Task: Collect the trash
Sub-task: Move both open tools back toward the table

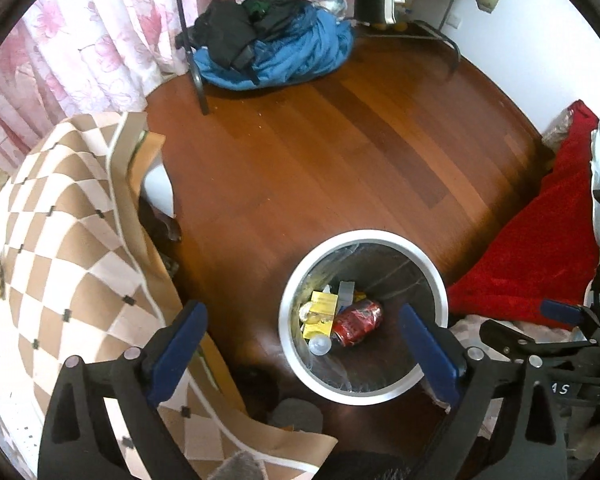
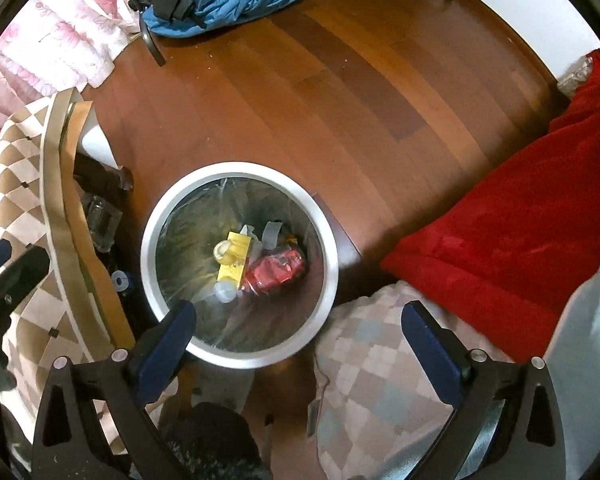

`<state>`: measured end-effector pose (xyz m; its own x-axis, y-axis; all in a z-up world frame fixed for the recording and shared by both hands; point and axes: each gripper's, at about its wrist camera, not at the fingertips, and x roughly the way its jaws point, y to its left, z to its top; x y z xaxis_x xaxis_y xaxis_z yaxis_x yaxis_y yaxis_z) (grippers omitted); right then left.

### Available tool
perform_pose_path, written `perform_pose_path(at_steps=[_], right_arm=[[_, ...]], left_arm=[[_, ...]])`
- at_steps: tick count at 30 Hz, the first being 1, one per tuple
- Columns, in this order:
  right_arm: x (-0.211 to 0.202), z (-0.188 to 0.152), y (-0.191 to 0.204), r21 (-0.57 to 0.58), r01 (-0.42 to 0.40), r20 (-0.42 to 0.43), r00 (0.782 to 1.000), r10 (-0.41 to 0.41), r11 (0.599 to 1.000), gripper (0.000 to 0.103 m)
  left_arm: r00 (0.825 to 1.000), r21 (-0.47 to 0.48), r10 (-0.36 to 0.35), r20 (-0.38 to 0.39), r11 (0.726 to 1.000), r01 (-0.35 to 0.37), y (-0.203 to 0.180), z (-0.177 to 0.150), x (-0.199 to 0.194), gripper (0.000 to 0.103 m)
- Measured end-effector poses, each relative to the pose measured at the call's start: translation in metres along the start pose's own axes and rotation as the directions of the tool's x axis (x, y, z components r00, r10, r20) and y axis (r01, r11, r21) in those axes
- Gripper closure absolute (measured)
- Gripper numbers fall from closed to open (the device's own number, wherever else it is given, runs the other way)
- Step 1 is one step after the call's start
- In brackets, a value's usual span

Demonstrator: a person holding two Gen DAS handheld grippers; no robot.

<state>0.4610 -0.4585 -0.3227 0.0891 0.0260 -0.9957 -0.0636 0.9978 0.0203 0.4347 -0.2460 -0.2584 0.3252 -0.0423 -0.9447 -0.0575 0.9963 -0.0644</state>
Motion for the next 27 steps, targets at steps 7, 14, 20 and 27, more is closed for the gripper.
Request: perform_pose_path(at_steps=[7,14,20,27], right_arm=[[-0.048,-0.006,0.007,0.0,-0.003,0.058,0.998,0.003,1.0,0.0],[-0.122,-0.021,0.013,0.028,-0.072,0.164,0.984,0.067,0.997,0.0],[-0.203,-0.037,0.037,0.012,-0.166,0.299,0.941,0.155,0.986,0.0],[-0.257,-0.056,0.114,-0.114,-0.253,0.355,0.893,0.277,0.961,0.0]], left_arm=[[0.998,-0.01,0.019,0.053,1.0,-0.018,0.007,-0.003,-0.045,0.004],[0.987,-0.054,0.046,0.151,0.998,-0.038,0.018,-0.008,-0.116,0.004],[0.958,-0.13,0.077,0.275,0.991,-0.042,0.049,-0.017,-0.186,0.004],[0.928,-0.26,0.199,0.314,0.958,-0.118,0.13,-0.047,-0.222,0.004]])
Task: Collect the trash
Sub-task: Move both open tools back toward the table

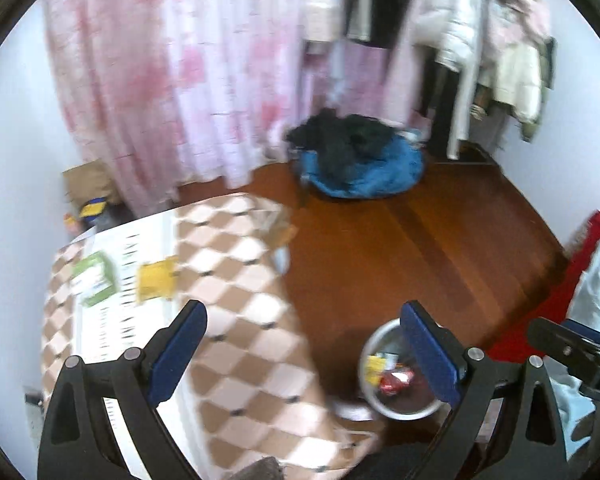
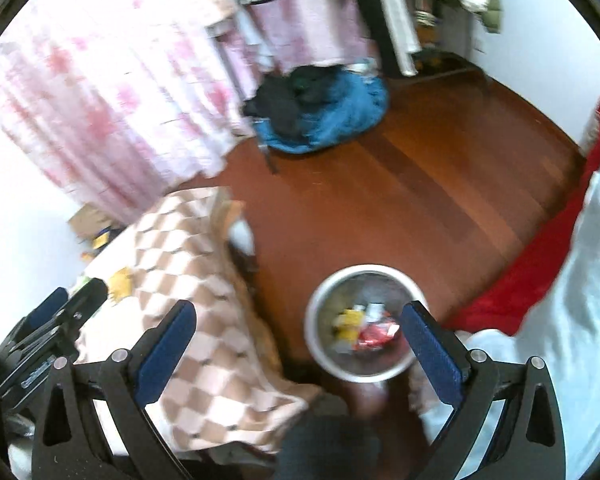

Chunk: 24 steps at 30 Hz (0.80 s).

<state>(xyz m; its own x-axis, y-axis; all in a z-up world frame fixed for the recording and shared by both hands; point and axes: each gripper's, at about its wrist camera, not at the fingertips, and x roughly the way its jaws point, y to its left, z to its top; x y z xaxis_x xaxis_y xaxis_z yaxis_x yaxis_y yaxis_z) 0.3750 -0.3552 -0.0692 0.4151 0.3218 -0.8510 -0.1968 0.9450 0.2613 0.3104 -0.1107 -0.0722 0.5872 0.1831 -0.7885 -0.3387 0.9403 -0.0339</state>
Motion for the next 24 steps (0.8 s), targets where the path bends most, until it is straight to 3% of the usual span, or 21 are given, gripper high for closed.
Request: perform_pose_path(at_steps=[6,12,15,19,24], right_arm=[[0.046,-0.02,0.096,-0.121,-0.082,-0.102,0.992,0.07,0.989,0.0],[0.137,-0.047,0.202,-0.2,-0.18,-0.258,0.958,0.125,0.963,0.0],[0.191,-0.054,0.26,-0.214,-0.214,-0.329,0.935,0.136,0.953,0.0],[0.251,-0.051,0.318,-0.26,-0.201,-0.367,0.925,0.096,0.944,0.0],[0.32,-0.048,0.375,-0.311,-0.137,-0.366,0.931,0.014,0.94,0.0]], left_arm=[[0.983,-0.135,0.157,-0.098,0.976,-0.169,0.115,-0.042,0.033,0.004],[0.917,-0.269,0.297,-0.265,0.891,-0.366,0.239,-0.106,0.08,0.004],[0.878,-0.334,0.32,-0.357,0.834,-0.44,0.296,-0.133,0.104,0.004],[0.844,-0.378,0.333,-0.42,0.782,-0.496,0.343,-0.148,0.123,0.004],[0.821,-0.375,0.342,-0.458,0.762,-0.527,0.376,-0.157,0.143,0.004]])
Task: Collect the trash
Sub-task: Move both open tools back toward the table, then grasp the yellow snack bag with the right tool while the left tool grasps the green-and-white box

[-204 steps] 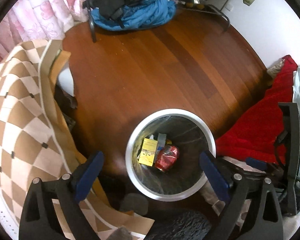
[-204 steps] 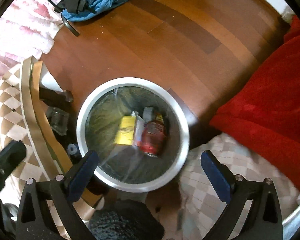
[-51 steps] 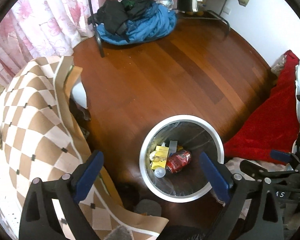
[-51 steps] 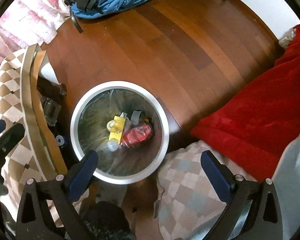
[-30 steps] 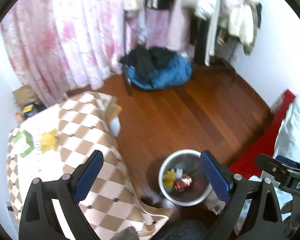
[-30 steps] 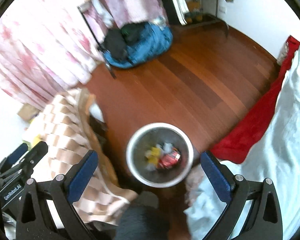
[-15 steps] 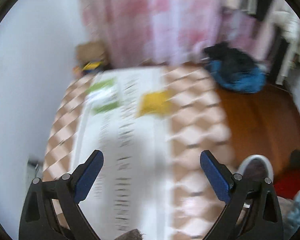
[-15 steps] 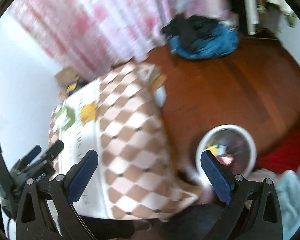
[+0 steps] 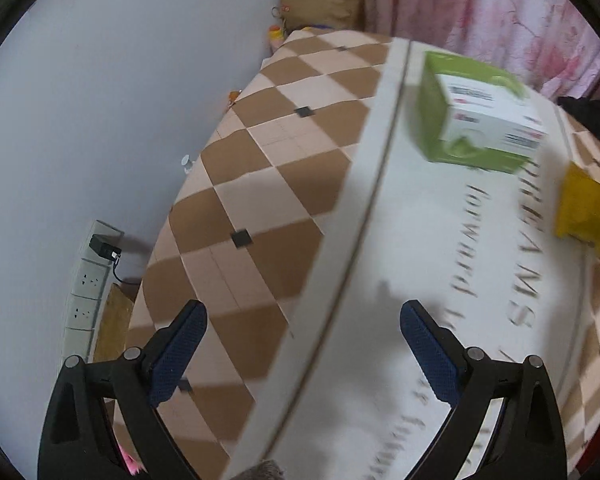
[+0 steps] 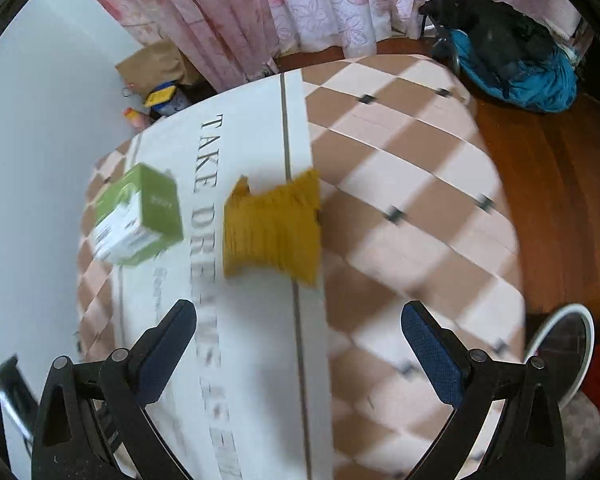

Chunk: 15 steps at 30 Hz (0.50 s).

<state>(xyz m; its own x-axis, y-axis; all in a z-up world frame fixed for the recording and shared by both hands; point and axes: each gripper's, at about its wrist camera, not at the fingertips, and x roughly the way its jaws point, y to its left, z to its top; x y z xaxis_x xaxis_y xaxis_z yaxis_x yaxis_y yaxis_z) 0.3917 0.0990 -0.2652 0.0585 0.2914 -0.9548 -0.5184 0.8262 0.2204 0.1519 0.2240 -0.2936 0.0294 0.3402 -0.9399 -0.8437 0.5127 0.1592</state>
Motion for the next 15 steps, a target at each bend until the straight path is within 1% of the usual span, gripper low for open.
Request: perform_pose_path(at_steps=[3,6,7,8,9,10,11,12,13,15], right_arm=[[0.022,0.013,0.011,0.005,0.031,-0.005,1.0,-0.031,1.0,0.0],[0.034,0.021,0.017,-0.002,0.025,0.003,1.0,-0.025,1.0,0.002],[0.036,0.022,0.018,-0.004,0.02,0.002,1.0,-0.02,1.0,0.007],[0.039,0.023,0.02,-0.005,0.011,0.001,1.0,-0.011,1.0,0.017],[0.043,0.023,0.022,-0.002,-0.007,0.005,1.0,0.007,1.0,0.023],[0.043,0.023,0.021,0.0,-0.004,0.007,1.0,0.004,1.0,0.028],[0.045,0.023,0.023,-0.008,-0.006,0.014,1.0,0.006,1.0,0.037],[0.045,0.023,0.024,-0.02,-0.012,0.024,1.0,0.012,1.0,0.038],[0.045,0.023,0.025,-0.031,-0.013,0.03,0.999,0.014,0.999,0.042],[0.039,0.023,0.025,-0.05,-0.009,0.048,0.999,0.011,0.999,0.043]], left_arm=[[1.0,0.005,0.001,-0.011,1.0,-0.001,0.0,0.005,0.008,0.004],[1.0,0.015,-0.001,-0.02,1.0,0.001,-0.005,0.014,0.011,0.004],[1.0,0.015,-0.007,-0.022,1.0,0.007,-0.007,0.016,0.012,0.004],[1.0,0.014,-0.016,-0.024,1.0,0.016,-0.009,0.02,0.01,0.004],[0.999,0.016,-0.029,-0.018,0.999,0.03,-0.011,0.024,0.006,0.004],[0.999,0.021,-0.038,-0.009,0.999,0.039,-0.014,0.029,0.002,0.004],[0.999,0.03,-0.053,0.002,0.998,0.053,-0.018,0.035,-0.004,0.004],[0.996,0.042,-0.084,0.024,0.996,0.083,-0.022,0.043,-0.015,0.004],[0.994,0.046,-0.104,0.041,0.994,0.102,-0.025,0.049,-0.023,0.004],[0.985,0.052,-0.158,0.063,0.987,0.155,-0.031,0.064,-0.037,0.001]])
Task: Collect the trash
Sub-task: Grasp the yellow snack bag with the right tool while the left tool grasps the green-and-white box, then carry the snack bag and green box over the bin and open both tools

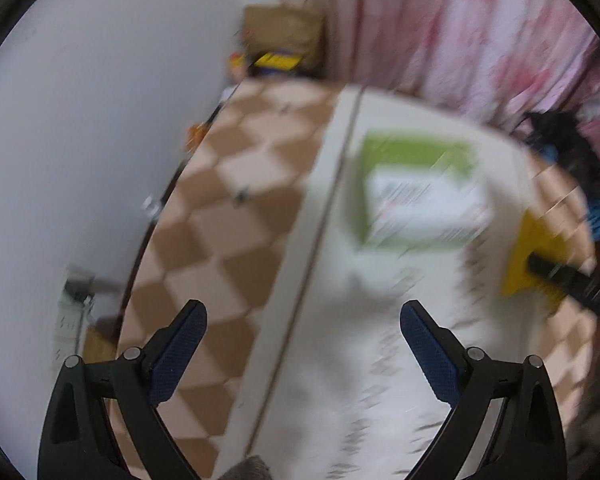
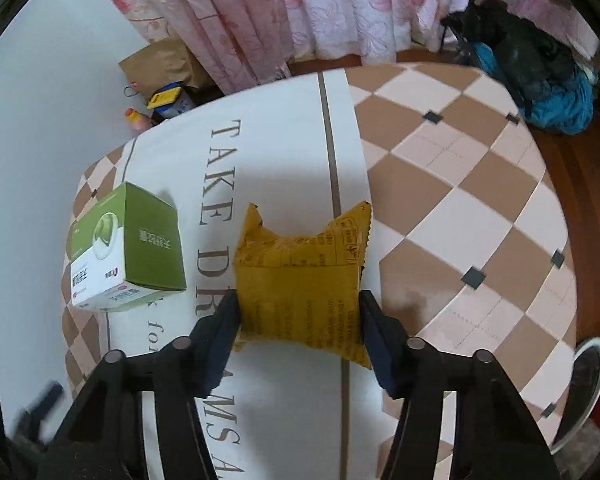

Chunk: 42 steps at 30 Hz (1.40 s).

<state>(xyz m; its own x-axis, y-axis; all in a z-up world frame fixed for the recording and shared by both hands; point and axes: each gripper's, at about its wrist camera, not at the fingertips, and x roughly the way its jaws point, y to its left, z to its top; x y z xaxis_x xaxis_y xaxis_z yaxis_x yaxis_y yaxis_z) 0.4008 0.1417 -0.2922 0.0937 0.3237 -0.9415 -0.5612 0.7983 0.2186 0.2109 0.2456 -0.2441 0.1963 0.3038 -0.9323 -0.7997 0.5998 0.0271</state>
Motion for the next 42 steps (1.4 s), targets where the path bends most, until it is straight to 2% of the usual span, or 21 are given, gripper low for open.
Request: perform_pose_path(at_steps=[2,5,7,9,10,13,18,21,24,25,28,29,35,38,42], right_arm=[[-0.007,0.005,-0.006,0.01,0.0,0.017,1.0,0.0,1.0,0.044],[-0.013,0.015,-0.026,0.067,0.013,0.022,1.0,-0.014,0.998,0.044],[-0.009,0.022,-0.04,0.102,0.014,-0.007,1.0,-0.013,0.995,0.043],[0.004,0.027,-0.053,0.143,0.0,-0.071,0.997,0.011,0.99,0.04],[0.007,0.027,-0.057,0.156,-0.013,-0.084,0.996,0.026,0.988,0.034],[0.014,0.031,-0.064,0.182,-0.051,-0.094,0.993,0.069,0.982,0.031],[0.017,0.034,-0.056,0.143,-0.016,-0.083,0.996,0.028,0.99,0.031],[0.019,0.034,-0.049,0.109,0.017,-0.081,0.997,-0.008,0.994,0.031],[0.022,0.037,-0.04,0.075,0.054,-0.083,0.995,-0.048,0.996,0.03],[0.023,0.037,-0.037,0.062,0.071,-0.085,0.994,-0.065,0.996,0.03],[0.025,0.036,-0.031,0.022,0.108,-0.083,0.991,-0.106,0.994,0.032],[0.026,0.036,-0.028,-0.001,0.124,-0.077,0.989,-0.123,0.992,0.037],[0.017,0.031,-0.021,-0.063,0.147,-0.045,0.988,-0.15,0.987,0.045],[0.007,0.024,-0.017,-0.085,0.144,-0.023,0.989,-0.146,0.986,0.045],[-0.024,0.007,-0.017,-0.087,0.104,0.03,0.994,-0.102,0.991,0.045]], left_arm=[[0.998,0.009,-0.055,0.01,0.998,0.055,-0.012,0.023,-0.008,0.0],[0.996,0.038,-0.09,-0.009,0.995,0.09,-0.032,0.047,-0.003,0.0],[0.994,0.065,-0.096,-0.044,0.993,0.099,-0.048,0.062,0.009,0.0],[0.994,0.088,-0.083,-0.067,0.992,0.088,-0.057,0.068,0.022,0.0],[0.994,0.094,-0.073,-0.077,0.992,0.08,-0.062,0.069,0.027,0.0],[0.993,0.117,-0.044,-0.112,0.991,0.057,-0.072,0.071,0.046,0.0],[0.985,0.113,-0.016,-0.171,0.993,0.036,-0.078,0.07,0.07,0.0],[0.984,0.101,-0.011,-0.179,0.994,0.029,-0.076,0.068,0.077,0.001],[0.988,0.074,-0.022,-0.153,0.997,0.033,-0.068,0.068,0.078,0.004],[0.99,0.073,-0.029,-0.138,0.997,0.039,-0.067,0.067,0.076,0.016],[0.996,0.091,-0.018,-0.082,0.996,0.025,-0.067,0.066,0.066,0.016],[0.998,0.098,-0.016,-0.066,0.995,0.022,-0.067,0.065,0.063,0.016],[1.0,0.104,-0.003,0.006,0.995,0.003,-0.059,0.054,0.036,0.016],[0.999,0.113,-0.007,0.052,0.994,0.001,-0.056,0.044,0.015,0.016],[0.993,0.126,-0.025,0.117,0.992,0.01,-0.055,0.026,-0.024,0.016]])
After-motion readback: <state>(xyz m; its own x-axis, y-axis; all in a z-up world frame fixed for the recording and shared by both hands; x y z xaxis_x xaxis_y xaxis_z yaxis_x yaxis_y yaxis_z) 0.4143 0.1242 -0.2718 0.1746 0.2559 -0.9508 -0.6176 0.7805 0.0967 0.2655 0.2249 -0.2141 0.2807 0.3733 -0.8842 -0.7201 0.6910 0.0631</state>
